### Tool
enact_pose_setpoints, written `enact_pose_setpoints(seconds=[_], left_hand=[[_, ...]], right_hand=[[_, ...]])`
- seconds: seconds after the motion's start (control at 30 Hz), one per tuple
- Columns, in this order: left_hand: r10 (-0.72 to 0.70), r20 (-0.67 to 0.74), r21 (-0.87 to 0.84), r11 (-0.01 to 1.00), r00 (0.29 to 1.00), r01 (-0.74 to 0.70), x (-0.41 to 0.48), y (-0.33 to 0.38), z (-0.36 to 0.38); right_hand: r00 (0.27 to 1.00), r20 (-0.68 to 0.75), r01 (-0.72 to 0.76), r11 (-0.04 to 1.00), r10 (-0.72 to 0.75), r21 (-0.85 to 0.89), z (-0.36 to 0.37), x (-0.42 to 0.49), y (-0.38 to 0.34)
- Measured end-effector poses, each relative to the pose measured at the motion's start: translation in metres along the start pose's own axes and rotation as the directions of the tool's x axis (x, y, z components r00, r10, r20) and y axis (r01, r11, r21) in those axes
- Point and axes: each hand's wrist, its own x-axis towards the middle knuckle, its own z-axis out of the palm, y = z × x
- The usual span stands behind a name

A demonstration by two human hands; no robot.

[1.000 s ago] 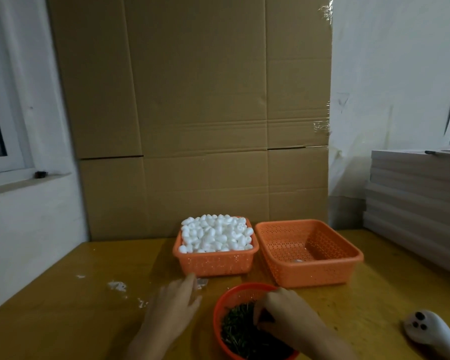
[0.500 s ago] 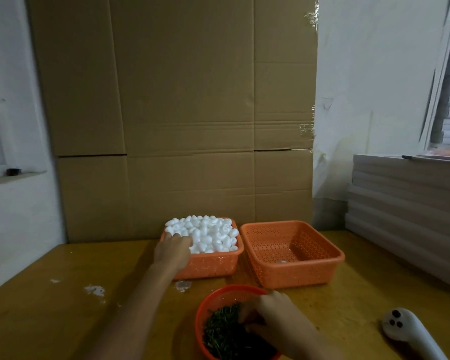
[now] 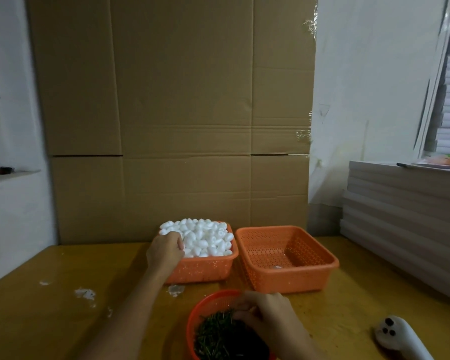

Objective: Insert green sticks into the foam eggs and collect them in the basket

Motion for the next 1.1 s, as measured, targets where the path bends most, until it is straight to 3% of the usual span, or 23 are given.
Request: enact_pose_setpoints(seconds=[0.1,0.23,0.43,0.6,0.77,1.1], left_hand=[[0.011,-0.101,-0.197,0.980,0.995,-0.031,-0.001,-0.001,0.005],[-0.014,-0.199,-0.501,0.861,0.980,-0.089,-0.017,0.008,0.010],[-0.091,-0.096,-0.866,0.499,0.991,-0.038,-0.059,0.000,0.020],[-0.098,0.054,-0.954,0.290,0.994,0.081,-0.080,-0.006,0.025],[-0.033,0.188,-0.980,-0.068,0.982,0.186,-0.085,0.005,0.029],[0.007,0.267,-0.956,-0.128,0.964,0.265,-0.085,-0.003,0.046]], right_hand=[[1.000,-0.021,0.000,0.991,0.003,0.133,-0.001,0.002,-0.001],[0.996,-0.086,-0.002,0.969,0.024,0.247,-0.005,0.012,-0.004],[0.979,-0.180,-0.031,0.941,0.097,0.338,-0.005,0.036,-0.007],[0.971,-0.230,0.019,0.936,0.066,0.350,0.000,0.053,-0.008],[0.977,-0.204,0.031,0.914,0.057,0.404,0.008,0.063,-0.005],[0.996,-0.076,0.058,0.981,-0.044,0.186,0.006,0.048,0.011]])
